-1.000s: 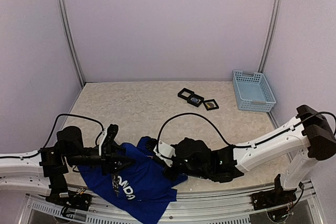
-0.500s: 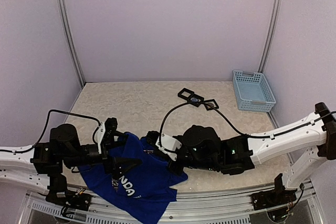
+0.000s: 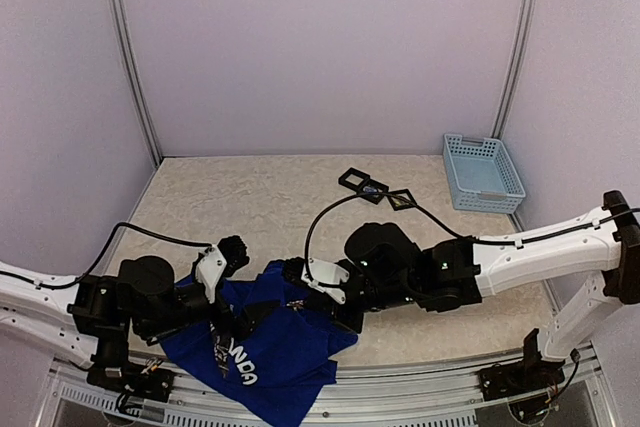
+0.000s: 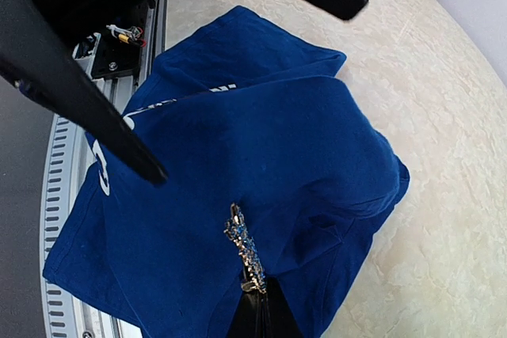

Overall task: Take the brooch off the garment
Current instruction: Pass from the left arm to the right

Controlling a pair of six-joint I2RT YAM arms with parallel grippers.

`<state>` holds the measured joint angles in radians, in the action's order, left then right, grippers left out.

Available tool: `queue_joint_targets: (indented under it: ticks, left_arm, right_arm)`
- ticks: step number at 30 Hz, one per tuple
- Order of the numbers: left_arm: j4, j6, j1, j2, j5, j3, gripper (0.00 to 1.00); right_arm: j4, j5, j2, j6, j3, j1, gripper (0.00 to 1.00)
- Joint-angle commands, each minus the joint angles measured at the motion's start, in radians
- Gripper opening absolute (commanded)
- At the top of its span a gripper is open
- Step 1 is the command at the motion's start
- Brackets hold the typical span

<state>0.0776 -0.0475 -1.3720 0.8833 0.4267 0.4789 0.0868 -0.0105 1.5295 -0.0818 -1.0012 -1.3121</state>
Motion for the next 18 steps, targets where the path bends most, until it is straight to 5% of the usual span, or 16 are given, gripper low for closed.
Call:
queue_joint_targets:
  ticks: [1, 5, 10, 18]
  left_arm:
    - [-0.045, 0.013, -0.029, -0.047, 0.176, -0.008, 0.99]
    - [-0.075, 0.015, -0.053, -0.056, 0.189, 0.003, 0.99]
    - [-0.029, 0.046, -0.051, -0.011, -0.131, 0.001, 0.96]
    - [-0.061, 0.01, 0.047, 0.076, -0.331, 0.022, 0.64]
  right_arm:
    - [0.069, 0.135, -0.026, -0.003, -0.008, 0.072, 0.0]
    - [0.08, 0.188, -0.019, -0.005, -0.005, 0.114, 0.0]
    - [0.108, 0.253, -0.002, -0.015, -0.015, 0.125, 0.0]
    - [0.14, 0.343, 0.036, -0.024, -0.035, 0.139, 0.0]
